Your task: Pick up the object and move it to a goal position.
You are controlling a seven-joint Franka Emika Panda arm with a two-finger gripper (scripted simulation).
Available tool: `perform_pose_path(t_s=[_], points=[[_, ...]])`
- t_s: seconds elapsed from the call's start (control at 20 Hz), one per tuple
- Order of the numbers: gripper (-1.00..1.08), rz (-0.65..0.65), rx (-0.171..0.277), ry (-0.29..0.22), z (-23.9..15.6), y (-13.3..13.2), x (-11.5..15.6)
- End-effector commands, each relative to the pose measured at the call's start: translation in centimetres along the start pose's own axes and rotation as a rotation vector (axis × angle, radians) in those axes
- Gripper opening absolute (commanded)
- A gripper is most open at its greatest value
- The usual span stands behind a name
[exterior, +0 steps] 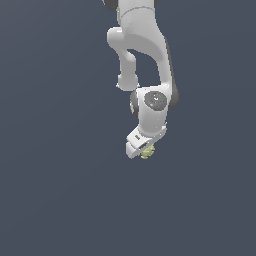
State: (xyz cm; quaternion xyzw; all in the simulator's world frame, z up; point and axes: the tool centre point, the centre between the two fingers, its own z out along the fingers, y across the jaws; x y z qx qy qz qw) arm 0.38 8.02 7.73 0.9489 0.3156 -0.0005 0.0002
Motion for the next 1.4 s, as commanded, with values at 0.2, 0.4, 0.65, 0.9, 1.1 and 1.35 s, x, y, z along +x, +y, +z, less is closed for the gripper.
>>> perform_pose_path(t_s=[0.2, 0.4, 0.65, 0.9, 1.1, 1.35], points=[[-1.00, 0.000, -0.001, 0.000, -2.6, -0.9, -4.0], [-1.00, 0.000, -0.001, 0.000, -4.2, -1.5, -6.6], [-1.00, 0.000, -0.001, 0.000, -5.9, -2.0, -9.2], [-1.00, 0.000, -0.001, 0.000, -7.2, -2.4, -11.0], [-1.00, 0.000, 0.000, 0.001, -7.8, -2.6, -11.9], [-1.00, 0.000, 0.000, 0.001, -8.1, -2.6, -12.1]])
